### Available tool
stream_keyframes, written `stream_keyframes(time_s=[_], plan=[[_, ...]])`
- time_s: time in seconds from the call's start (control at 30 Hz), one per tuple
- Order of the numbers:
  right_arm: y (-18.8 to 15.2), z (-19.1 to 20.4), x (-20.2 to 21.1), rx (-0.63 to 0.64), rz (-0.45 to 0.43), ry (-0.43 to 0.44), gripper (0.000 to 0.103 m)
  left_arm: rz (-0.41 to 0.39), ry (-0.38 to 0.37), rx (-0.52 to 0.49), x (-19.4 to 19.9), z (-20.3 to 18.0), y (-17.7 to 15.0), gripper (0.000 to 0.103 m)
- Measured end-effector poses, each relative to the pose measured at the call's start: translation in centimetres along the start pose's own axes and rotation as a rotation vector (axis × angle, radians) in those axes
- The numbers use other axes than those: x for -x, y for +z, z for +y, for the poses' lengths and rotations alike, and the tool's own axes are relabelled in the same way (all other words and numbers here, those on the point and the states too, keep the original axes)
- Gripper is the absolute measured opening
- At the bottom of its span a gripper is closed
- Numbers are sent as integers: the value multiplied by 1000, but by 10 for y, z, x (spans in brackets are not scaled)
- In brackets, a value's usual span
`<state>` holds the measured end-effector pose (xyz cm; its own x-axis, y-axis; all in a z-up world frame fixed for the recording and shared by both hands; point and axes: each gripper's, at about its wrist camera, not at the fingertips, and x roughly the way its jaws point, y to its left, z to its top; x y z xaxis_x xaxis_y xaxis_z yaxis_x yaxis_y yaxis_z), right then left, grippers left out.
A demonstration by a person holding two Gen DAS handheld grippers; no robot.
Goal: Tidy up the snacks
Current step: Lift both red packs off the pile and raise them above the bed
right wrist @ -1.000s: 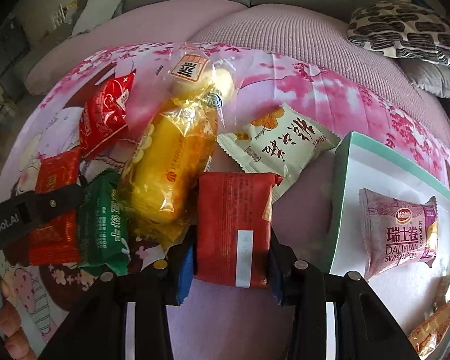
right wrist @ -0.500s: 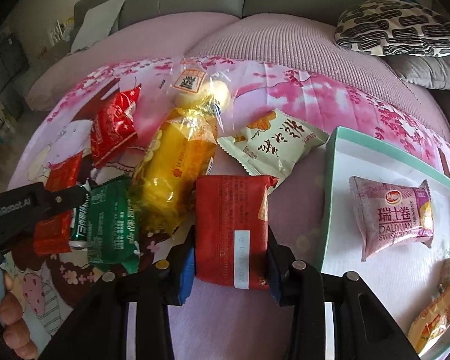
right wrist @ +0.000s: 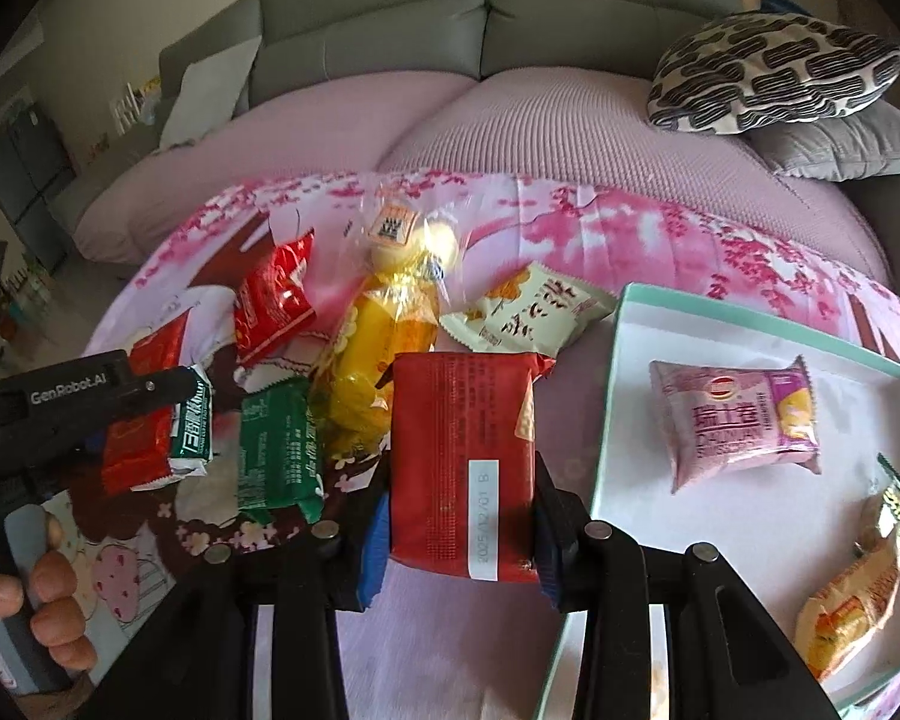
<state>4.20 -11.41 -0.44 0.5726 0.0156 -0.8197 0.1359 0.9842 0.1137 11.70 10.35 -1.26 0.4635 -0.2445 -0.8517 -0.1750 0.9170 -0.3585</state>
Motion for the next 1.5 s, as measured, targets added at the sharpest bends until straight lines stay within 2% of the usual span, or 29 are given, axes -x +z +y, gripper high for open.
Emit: stream_keyframes(time_s=[0.13, 0.27, 0.67, 0.8, 1.03, 1.5], plan=[[-2, -3, 10, -16, -10, 7, 42, -8, 2, -15, 4, -4, 0, 50], [-7, -6, 10, -25, 3, 9, 42, 29, -6, -12, -5, -5, -3, 50], [-19, -8, -11, -26, 70, 21, 42, 99, 29, -27, -22, -6, -11, 50], [-20, -4, -12, -11, 76, 26, 42, 85, 51, -35, -20, -5, -11, 50], [-23, -2, -16, -9, 96, 30, 42, 61, 62, -35, -16, -2, -10, 44], [-17, -4, 4, -25, 44, 51, 42, -21, 25, -27, 9, -6, -3, 43]])
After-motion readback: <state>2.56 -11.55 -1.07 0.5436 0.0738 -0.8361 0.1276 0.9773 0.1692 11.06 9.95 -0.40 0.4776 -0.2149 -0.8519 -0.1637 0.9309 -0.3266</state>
